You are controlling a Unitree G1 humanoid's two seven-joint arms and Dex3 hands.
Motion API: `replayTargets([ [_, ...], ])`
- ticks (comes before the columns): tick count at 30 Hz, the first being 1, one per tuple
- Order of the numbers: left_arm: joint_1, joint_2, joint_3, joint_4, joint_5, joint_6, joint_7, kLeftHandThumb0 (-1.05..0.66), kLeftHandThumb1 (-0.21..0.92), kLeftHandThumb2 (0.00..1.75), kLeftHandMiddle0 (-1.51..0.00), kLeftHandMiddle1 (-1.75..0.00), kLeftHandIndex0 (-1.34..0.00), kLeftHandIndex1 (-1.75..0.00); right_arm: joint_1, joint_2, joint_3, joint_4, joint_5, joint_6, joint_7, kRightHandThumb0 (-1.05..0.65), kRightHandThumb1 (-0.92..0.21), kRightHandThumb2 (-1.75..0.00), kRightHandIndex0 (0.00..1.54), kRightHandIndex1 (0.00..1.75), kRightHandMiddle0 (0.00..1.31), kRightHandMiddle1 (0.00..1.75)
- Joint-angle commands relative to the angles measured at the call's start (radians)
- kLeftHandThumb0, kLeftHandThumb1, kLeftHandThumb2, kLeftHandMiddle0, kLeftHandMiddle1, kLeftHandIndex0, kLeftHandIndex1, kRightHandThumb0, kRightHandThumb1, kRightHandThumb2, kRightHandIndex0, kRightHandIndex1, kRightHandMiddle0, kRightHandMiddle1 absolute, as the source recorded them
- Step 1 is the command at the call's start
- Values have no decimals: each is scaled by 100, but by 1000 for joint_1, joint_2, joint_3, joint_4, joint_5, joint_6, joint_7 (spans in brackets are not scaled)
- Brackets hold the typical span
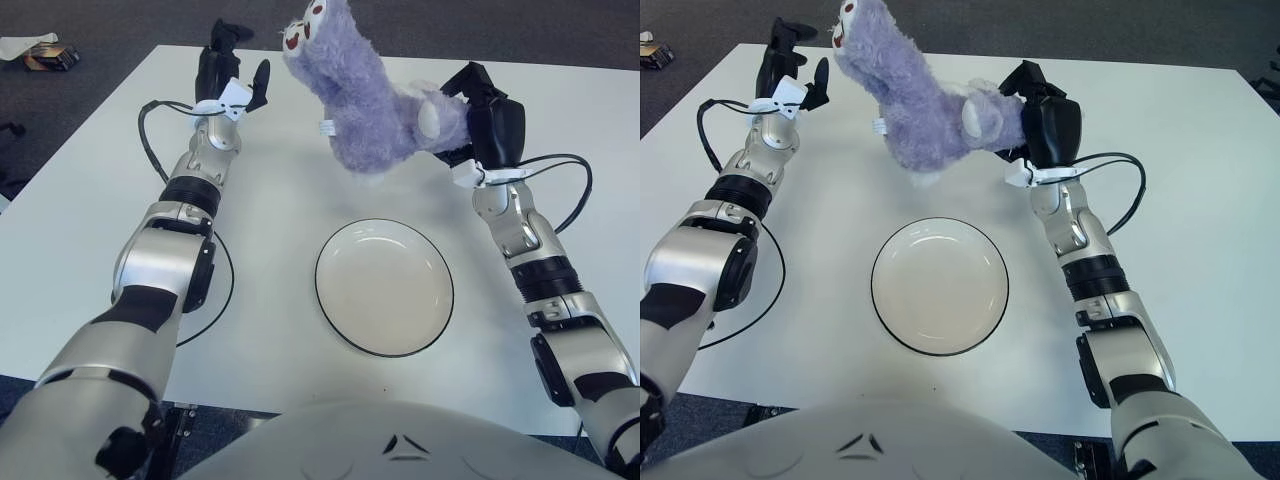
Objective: Put the doll into the plate.
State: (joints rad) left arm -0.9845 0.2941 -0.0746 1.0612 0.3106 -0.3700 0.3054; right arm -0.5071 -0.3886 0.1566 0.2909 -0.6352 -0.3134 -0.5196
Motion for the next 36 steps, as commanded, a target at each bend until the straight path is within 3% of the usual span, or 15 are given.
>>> replayTargets([
  [1,41,-17,15,-45,-46,-3,-70,-66,92,90,-11,-123,0,-138,22,6,-19,-38,6,-38,-29,0,-10,-155,80,167,54,175],
  [9,84,-52,26,-159,-99,67,-149,-63,92,86,-14,-112,0,-130,68,1,-16,-71,-20,-112,-52,0,-9,-156,80,169,55,175],
  [20,84,-60,16,-179,-103,96,-211,-61,92,85,-16,-107,0,-122,137,-22,-37,-154,13,-196,28,0,-11,-155,79,169,54,175],
  [36,72,-62,-34,-155,-52,70,-214,-58,92,87,-15,-124,0,-135,241,-52,-69,-249,82,-333,156,0,-12,-151,80,163,53,175],
])
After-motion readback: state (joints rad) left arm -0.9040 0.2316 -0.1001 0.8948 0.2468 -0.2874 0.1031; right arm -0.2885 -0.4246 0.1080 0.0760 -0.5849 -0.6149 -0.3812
